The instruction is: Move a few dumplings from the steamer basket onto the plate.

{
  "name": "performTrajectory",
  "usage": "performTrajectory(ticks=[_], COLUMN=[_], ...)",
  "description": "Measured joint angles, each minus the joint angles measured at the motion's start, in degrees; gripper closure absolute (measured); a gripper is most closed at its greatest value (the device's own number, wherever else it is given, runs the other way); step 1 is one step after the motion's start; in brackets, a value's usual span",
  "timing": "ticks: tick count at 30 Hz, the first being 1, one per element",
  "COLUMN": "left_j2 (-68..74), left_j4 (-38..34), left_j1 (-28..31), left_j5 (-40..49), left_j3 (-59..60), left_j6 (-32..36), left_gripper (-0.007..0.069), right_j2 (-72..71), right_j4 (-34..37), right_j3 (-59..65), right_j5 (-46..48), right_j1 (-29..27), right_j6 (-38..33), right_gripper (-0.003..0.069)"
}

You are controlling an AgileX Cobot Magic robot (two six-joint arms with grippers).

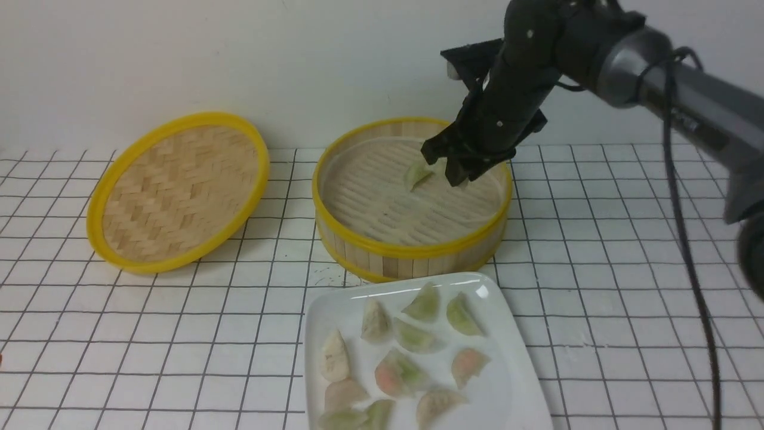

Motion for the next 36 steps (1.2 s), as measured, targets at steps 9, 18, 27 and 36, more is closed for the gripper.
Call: performTrajectory(ticks=[9, 18, 27, 36], left_j2=[5.98, 29.89, 57.83, 86.86], left_j4=[-0.71, -5.75, -6.64, -6.64], left_j1=[0.0, 0.0, -8.21, -15.6], left_j5=[0.17, -2.67, -4.5, -1.56], left_j3=[-0.24, -10.1, -38.06, -72.26], left_j6=[-5.03, 1.33, 6.05, 9.53], left_gripper=[0.0631, 0.0631, 0.0631, 0.0594], right_j2=[-24.11, -28.51, -28.62, -28.62], right_j4=[8.86, 11.18, 11.54, 12.9], right_j3=[32.02, 50.31, 53.77, 53.84], right_j5=[0.0, -4.0, -5.05, -5.12], right_j1=[3.86, 7.55, 7.57, 7.57], right_j6=[-6.51, -8.56, -5.29, -3.04], right_gripper=[0.051, 0.051, 0.051, 0.051])
